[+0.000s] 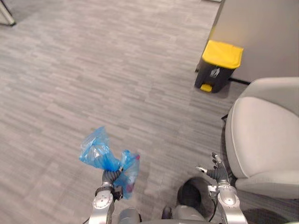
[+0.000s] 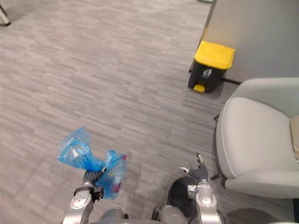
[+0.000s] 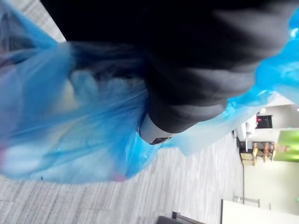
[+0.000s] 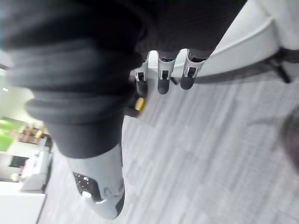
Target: Gather rubbish on tea table into small bin, then transfer packed bag to large trash can.
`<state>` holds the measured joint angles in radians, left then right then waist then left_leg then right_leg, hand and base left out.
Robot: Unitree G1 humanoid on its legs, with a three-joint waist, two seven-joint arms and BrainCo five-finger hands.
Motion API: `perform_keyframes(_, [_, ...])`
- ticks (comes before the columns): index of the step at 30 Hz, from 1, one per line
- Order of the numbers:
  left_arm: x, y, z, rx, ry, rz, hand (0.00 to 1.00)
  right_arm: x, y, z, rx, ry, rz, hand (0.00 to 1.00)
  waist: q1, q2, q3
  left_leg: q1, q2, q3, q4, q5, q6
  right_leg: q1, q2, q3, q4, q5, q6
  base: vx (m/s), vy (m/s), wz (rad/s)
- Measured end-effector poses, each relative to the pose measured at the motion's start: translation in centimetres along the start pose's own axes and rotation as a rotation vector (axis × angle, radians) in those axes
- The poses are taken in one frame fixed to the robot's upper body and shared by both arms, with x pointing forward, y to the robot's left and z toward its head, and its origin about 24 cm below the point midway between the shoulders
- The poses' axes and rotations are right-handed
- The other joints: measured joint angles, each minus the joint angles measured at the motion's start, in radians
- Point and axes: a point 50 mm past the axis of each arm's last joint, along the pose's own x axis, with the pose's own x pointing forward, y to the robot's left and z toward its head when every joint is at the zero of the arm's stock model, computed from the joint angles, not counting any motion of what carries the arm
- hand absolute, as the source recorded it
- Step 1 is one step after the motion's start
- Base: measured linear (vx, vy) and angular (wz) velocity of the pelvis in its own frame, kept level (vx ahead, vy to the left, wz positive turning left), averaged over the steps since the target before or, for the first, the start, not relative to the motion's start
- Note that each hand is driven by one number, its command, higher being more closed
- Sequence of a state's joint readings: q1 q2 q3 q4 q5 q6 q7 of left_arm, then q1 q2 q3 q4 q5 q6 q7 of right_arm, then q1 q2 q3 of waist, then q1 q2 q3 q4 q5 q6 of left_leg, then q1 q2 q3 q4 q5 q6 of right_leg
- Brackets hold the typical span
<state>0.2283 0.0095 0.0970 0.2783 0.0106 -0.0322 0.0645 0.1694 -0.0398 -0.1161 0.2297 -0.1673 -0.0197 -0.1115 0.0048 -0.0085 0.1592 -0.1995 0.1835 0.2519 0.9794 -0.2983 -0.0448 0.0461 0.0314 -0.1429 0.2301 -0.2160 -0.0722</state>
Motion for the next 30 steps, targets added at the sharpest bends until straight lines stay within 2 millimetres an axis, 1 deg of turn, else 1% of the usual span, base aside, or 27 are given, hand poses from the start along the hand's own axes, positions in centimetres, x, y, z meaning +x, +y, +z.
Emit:
perform_keyframes(1, [0.0,0.1,0.2,-0.007,-0.007,0.007,1.00,0.2,0.1,0.3,0.003,-0.009,0.001,0.00,0.015,0.001,0.000,-0.048,0.012,0.019,0.002,-0.019,0.031,0.016,-0.003,0.031,-0.012,0.000,0.000,0.35,0.122,-0.94])
perform_keyframes(3, [0.0,0.4,0.3,-0.026,-0.012,0.031,1.00,0.4,0.3,0.6,0.010,-0.015,0.001,0.00,0.021,-0.003,0.002,-0.140,0.024,0.021,-0.050,-0.034,0.055,0.047,-0.029,0.073,-0.013,0.000,0.000,0.29,0.205,-0.72])
perform_keyframes(4, [0.0,0.5,0.3,-0.026,-0.014,0.032,1.00,0.4,0.4,0.5,0.016,-0.007,-0.001,0.00,0.025,-0.009,0.009,-0.178,0.027,0.010,-0.123,-0.031,0.049,0.074,-0.056,0.086,-0.004,-0.002,0.003,0.32,0.269,-0.76])
perform_keyframes(5, [0.0,0.4,0.3,-0.028,-0.014,0.032,1.00,0.3,0.4,0.3,0.015,-0.002,-0.003,0.00,0.031,-0.007,0.009,-0.187,0.027,-0.011,-0.198,-0.017,0.029,0.078,-0.072,0.090,0.017,-0.013,0.022,0.32,0.300,-0.98])
perform_keyframes(6, [-0.1,0.2,0.4,-0.039,-0.019,0.034,1.00,0.2,0.0,0.2,0.008,0.000,-0.017,0.00,0.043,0.013,0.000,-0.160,0.031,-0.069,-0.427,0.064,-0.026,0.075,-0.086,0.088,0.067,-0.052,0.079,0.32,0.334,-0.94])
perform_keyframes(7, [-0.4,0.0,0.4,-0.050,-0.022,0.035,1.00,0.0,-0.3,0.3,-0.001,-0.008,-0.023,0.00,0.048,0.042,-0.011,-0.144,0.050,-0.107,-0.547,0.169,-0.051,0.074,-0.073,0.087,0.079,-0.078,0.116,0.39,0.417,-0.96])
perform_keyframes(8, [-0.1,0.2,0.6,-0.037,-0.024,0.031,1.00,-0.2,0.3,-0.4,0.017,0.026,-0.018,0.00,0.047,0.008,-0.020,-0.148,0.024,-0.075,-0.488,0.196,-0.036,0.086,-0.137,0.097,0.082,-0.130,0.153,0.38,0.377,-0.55])
perform_keyframes(9, [0.2,0.3,1.1,-0.026,-0.042,0.029,1.00,-0.4,0.5,-0.7,0.027,0.040,-0.015,0.00,0.041,-0.021,-0.029,-0.157,-0.001,-0.069,-0.463,0.165,-0.022,0.089,-0.160,0.109,0.063,-0.129,0.153,0.30,0.280,-0.36])
perform_keyframes(10, [0.3,0.4,1.3,-0.023,-0.050,0.029,1.00,-0.5,0.6,-0.8,0.029,0.045,-0.014,0.00,0.037,-0.026,-0.028,-0.163,-0.006,-0.062,-0.443,0.145,-0.012,0.091,-0.170,0.118,0.059,-0.128,0.155,0.25,0.223,-0.21])
perform_keyframes(11, [0.3,0.4,1.3,-0.020,-0.049,0.027,1.00,-0.6,0.6,-1.1,0.030,0.054,-0.014,0.00,0.031,-0.030,-0.029,-0.171,-0.008,-0.042,-0.399,0.107,0.009,0.090,-0.184,0.133,0.063,-0.121,0.161,0.24,0.232,-0.30])
perform_keyframes(13, [0.2,0.5,1.2,-0.013,-0.043,0.028,1.00,-0.7,0.5,-1.4,0.029,0.064,-0.018,0.00,0.032,-0.034,-0.028,-0.156,-0.008,-0.014,-0.368,0.059,0.016,0.080,-0.202,0.163,0.091,-0.116,0.168,0.22,0.222,-0.52])
perform_keyframes(14, [0.1,0.8,0.9,-0.006,-0.032,0.032,1.00,-0.9,0.6,-1.6,0.031,0.072,-0.017,0.00,0.042,-0.043,-0.028,-0.121,-0.008,0.030,-0.376,0.021,0.008,0.034,-0.220,0.200,0.192,-0.114,0.175,0.19,0.176,-0.77])
perform_keyframes(15, [-0.1,1.1,0.7,0.007,-0.025,0.036,1.00,-0.8,0.8,-1.4,0.038,0.068,-0.014,0.00,0.039,-0.047,-0.027,-0.089,-0.011,0.064,-0.396,0.006,0.016,-0.039,-0.237,0.210,0.323,-0.095,0.211,0.17,0.151,-0.82])
perform_keyframes(17, [-0.1,1.5,0.6,0.026,-0.020,0.037,1.00,-0.9,1.2,-1.5,0.046,0.074,-0.007,0.00,0.035,-0.050,-0.025,-0.039,-0.013,0.107,-0.433,-0.008,0.014,-0.142,-0.255,0.211,0.506,-0.054,0.269,0.16,0.060,-0.70])
perform_keyframes(18, [-0.1,2.0,0.7,0.050,-0.025,0.041,1.00,-0.9,1.5,-1.9,0.047,0.094,0.005,0.00,0.033,-0.052,-0.014,0.027,-0.017,0.122,-0.484,-0.013,0.009,-0.216,-0.250,0.185,0.598,-0.067,0.246,0.22,-0.005,-0.67])
perform_keyframes(19, [0.0,2.2,0.8,0.057,-0.025,0.043,1.00,-1.0,1.6,-2.0,0.047,0.105,0.007,0.00,0.028,-0.047,-0.011,0.050,-0.018,0.122,-0.505,-0.014,0.008,-0.247,-0.242,0.160,0.618,-0.077,0.229,0.26,-0.059,-0.61])
perform_keyframes(20, [0.0,2.4,0.8,0.067,-0.028,0.042,1.00,-1.0,1.7,-2.4,0.046,0.124,0.012,0.00,0.019,-0.047,-0.011,0.096,-0.020,0.124,-0.554,-0.018,0.001,-0.314,-0.227,0.092,0.624,-0.097,0.194,0.37,-0.131,-0.31])
perform_keyframes(21, [0.0,2.2,0.8,0.072,-0.026,0.034,1.00,-1.0,1.7,-2.5,0.045,0.129,0.010,0.00,0.005,-0.055,-0.012,0.138,-0.022,0.123,-0.594,-0.023,-0.009,-0.385,-0.215,0.019,0.580,-0.108,0.174,0.29,-0.114,-0.23])
perform_keyframes(22, [0.1,2.2,0.8,0.072,-0.025,0.031,1.00,-1.0,1.6,-2.5,0.044,0.130,0.009,0.00,0.005,-0.056,-0.013,0.141,-0.022,0.123,-0.598,-0.023,-0.011,-0.391,-0.214,0.012,0.571,-0.107,0.173,0.33,-0.148,-0.05])
perform_keyframes(23, [0.3,1.9,0.5,0.090,-0.013,0.011,1.00,-1.0,1.5,-3.1,0.034,0.153,0.009,0.00,-0.003,-0.068,-0.021,0.170,-0.026,0.118,-0.622,-0.022,-0.026,-0.436,-0.200,-0.036,0.457,-0.086,0.152,0.32,-0.144,0.18])
perform_keyframes(24, [0.5,1.7,-0.1,0.096,0.018,-0.002,1.00,-0.8,1.3,-4.1,0.009,0.199,0.019,0.00,-0.023,-0.080,-0.026,0.197,-0.041,0.093,-0.634,-0.026,-0.050,-0.427,-0.181,-0.054,0.348,0.023,0.072,0.44,-0.166,0.33])
perform_keyframes(25, [0.7,1.1,-0.8,0.086,0.052,-0.012,1.00,-0.7,1.1,-4.9,-0.008,0.235,0.021,0.00,-0.032,-0.061,-0.033,0.210,-0.032,0.053,-0.650,-0.025,-0.057,-0.392,-0.169,-0.076,0.333,0.016,0.069,0.49,-0.112,0.09])
perform_keyframes(26, [0.6,1.0,-1.5,0.082,0.084,-0.014,1.00,-0.6,0.8,-5.5,-0.023,0.269,0.019,0.00,-0.022,-0.028,-0.041,0.235,-0.029,0.003,-0.711,0.001,-0.073,-0.381,-0.134,-0.080,0.315,0.014,0.057,0.39,-0.048,-0.14])
perform_keyframes(27, [0.6,1.1,-1.5,0.084,0.084,-0.012,1.00,-0.5,0.6,-5.4,-0.020,0.265,0.009,0.00,-0.022,-0.024,-0.039,0.245,-0.026,-0.004,-0.726,0.018,-0.082,-0.380,-0.130,-0.083,0.323,0.004,0.047,0.57,-0.125,-0.17])
perform_keyframes(28, [0.6,0.8,-1.6,0.075,0.089,-0.015,1.00,-0.5,0.1,-5.3,-0.020,0.260,-0.006,0.00,-0.025,-0.020,-0.037,0.261,-0.017,-0.023,-0.709,0.053,-0.092,-0.344,-0.132,-0.105,0.317,-0.021,0.045,0.48,-0.152,0.20])
perform_keyframes(29, [0.5,0.5,-1.6,0.064,0.089,-0.020,1.00,-0.7,0.0,-5.6,-0.022,0.268,-0.006,0.00,-0.030,-0.016,-0.034,0.261,-0.006,-0.036,-0.669,0.064,-0.091,-0.305,-0.131,-0.126,0.305,-0.021,0.045,0.67,-0.208,0.50])
perform_keyframes(30, [0.3,-0.4,-1.2,0.029,0.071,-0.034,1.00,-1.4,-0.2,-5.8,-0.025,0.271,-0.007,0.00,-0.042,-0.006,-0.025,0.244,0.025,-0.064,-0.490,0.103,-0.095,-0.246,-0.139,-0.166,0.363,-0.018,0.039,0.42,-0.144,0.32])
